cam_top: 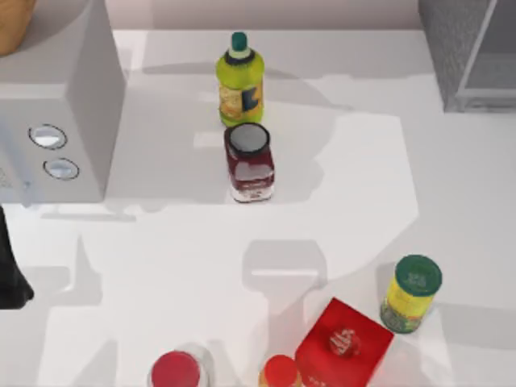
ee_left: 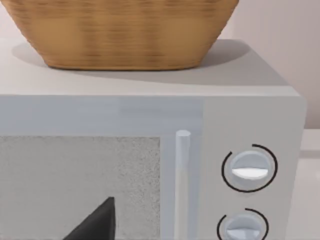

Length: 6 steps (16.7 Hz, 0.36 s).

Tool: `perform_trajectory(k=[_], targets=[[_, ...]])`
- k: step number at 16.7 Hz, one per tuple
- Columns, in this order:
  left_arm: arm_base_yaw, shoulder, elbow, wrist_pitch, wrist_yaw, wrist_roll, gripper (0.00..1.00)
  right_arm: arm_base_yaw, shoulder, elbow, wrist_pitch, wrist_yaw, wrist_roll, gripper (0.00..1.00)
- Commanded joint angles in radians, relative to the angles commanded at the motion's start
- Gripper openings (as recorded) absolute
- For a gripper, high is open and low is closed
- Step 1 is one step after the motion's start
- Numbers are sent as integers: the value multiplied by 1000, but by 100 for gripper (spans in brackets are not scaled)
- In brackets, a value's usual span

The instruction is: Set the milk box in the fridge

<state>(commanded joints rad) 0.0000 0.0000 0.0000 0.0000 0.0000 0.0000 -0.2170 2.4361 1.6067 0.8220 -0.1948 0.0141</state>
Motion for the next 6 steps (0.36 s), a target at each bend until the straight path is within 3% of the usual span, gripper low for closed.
perform_trajectory(k=[6], targets=[[0, 0, 0, 0, 0, 0, 100, 0, 0, 0, 0, 0, 0, 100]])
